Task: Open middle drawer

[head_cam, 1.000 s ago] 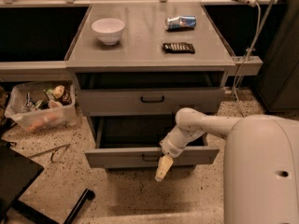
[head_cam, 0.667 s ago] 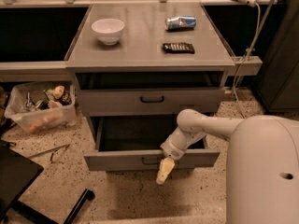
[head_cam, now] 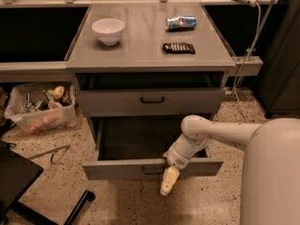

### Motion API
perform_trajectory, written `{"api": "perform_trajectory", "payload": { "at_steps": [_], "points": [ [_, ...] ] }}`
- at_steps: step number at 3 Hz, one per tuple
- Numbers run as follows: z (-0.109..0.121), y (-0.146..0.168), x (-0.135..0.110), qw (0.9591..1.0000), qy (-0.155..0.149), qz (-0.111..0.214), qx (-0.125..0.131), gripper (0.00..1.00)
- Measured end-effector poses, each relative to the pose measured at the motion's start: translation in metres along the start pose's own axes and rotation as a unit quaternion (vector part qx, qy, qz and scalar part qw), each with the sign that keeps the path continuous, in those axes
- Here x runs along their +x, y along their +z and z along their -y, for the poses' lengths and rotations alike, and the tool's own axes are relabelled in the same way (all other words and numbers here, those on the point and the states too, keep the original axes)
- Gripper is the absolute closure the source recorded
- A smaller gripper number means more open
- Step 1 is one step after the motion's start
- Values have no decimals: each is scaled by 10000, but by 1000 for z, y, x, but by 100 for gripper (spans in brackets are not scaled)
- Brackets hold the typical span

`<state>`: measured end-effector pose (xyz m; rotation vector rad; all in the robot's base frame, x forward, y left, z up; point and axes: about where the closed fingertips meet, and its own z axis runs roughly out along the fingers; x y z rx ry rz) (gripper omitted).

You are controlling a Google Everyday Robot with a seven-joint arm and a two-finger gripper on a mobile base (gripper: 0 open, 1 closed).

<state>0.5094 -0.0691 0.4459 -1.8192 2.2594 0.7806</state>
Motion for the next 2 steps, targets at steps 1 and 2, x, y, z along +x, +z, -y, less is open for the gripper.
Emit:
{"api": "perform_trajectory", "payload": {
  "at_steps": [1,2],
  "points": [
    [-4,5,-1,9999,-19,3,-119,0],
    [-4,5,-1,9999,-19,3,-119,0]
  ]
}}
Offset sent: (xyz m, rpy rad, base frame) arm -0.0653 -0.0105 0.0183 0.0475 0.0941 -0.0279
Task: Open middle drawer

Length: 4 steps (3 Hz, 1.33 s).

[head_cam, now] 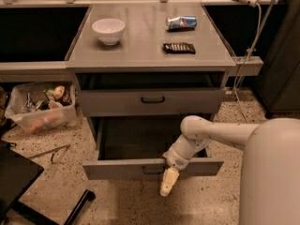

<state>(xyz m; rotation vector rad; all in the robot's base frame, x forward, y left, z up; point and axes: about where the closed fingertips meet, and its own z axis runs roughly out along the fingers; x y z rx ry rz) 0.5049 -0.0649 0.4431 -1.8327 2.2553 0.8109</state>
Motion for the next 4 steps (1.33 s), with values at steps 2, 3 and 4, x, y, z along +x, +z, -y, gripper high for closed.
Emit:
{"api": "perform_trajectory", "payload": {
  "at_steps": [2,3,4],
  "points": [
    [-81,-17,22,9994,321,-61,-58,0],
    [-81,-17,22,9995,320,-58,-55,0],
    [-74,-28,6,9996,119,-173,181,0]
  ]
}}
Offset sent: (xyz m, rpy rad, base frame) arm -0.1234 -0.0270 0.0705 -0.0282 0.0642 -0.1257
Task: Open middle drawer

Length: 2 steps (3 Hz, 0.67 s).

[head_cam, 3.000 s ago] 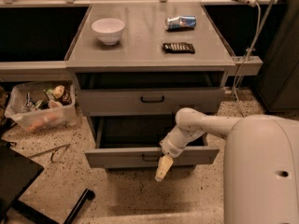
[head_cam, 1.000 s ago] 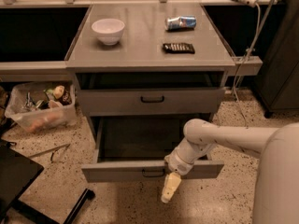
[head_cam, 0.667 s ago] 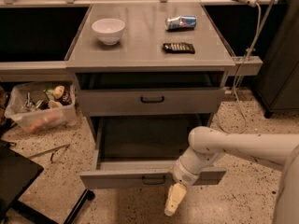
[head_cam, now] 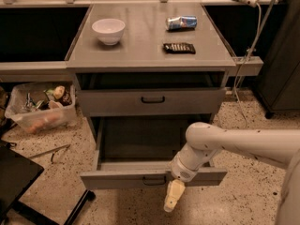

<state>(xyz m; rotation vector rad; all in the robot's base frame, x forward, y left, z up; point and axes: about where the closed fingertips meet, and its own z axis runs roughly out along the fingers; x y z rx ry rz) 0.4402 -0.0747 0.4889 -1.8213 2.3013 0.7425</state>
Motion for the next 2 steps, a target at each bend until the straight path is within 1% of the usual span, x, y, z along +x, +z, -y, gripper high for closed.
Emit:
{"api": "perform_trajectory", "payload": {
  "at_steps": [1,2],
  "points": [
    [11,-17,-23,9991,-297,-135,259,0],
    [22,-13,-30,9988,-425,-160,179,0]
  ]
}}
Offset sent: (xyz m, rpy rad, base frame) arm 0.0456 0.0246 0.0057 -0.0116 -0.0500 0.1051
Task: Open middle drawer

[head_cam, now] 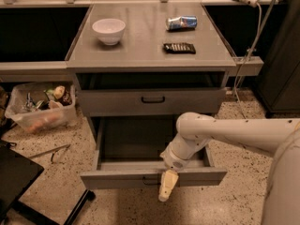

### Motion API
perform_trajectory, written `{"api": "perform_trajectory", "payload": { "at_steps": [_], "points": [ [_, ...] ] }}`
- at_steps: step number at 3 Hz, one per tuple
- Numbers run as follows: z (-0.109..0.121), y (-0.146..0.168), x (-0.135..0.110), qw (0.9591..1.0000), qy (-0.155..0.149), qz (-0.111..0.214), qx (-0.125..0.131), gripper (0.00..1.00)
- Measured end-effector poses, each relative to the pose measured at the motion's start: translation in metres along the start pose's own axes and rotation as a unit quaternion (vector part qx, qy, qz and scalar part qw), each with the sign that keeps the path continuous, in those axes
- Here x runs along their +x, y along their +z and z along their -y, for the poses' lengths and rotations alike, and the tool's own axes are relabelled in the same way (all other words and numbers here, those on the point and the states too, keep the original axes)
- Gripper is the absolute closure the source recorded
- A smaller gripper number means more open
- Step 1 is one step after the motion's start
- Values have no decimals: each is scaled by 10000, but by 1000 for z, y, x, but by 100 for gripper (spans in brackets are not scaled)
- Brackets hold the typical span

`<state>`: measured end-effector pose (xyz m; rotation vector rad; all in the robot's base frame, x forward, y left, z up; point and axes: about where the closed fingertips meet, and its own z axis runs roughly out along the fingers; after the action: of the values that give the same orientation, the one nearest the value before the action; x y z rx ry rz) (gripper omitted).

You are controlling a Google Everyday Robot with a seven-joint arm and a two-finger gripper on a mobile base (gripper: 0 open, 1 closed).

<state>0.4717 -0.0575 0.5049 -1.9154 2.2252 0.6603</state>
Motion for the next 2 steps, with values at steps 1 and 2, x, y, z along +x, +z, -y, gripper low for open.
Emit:
{"api": "perform_trajectory", "payload": {
  "at_steps": [1,2],
  "points": [
    [3,20,12,9995,87,77,-286,0],
    [-4,44,34,9977,303,205,-569,0]
  ]
}}
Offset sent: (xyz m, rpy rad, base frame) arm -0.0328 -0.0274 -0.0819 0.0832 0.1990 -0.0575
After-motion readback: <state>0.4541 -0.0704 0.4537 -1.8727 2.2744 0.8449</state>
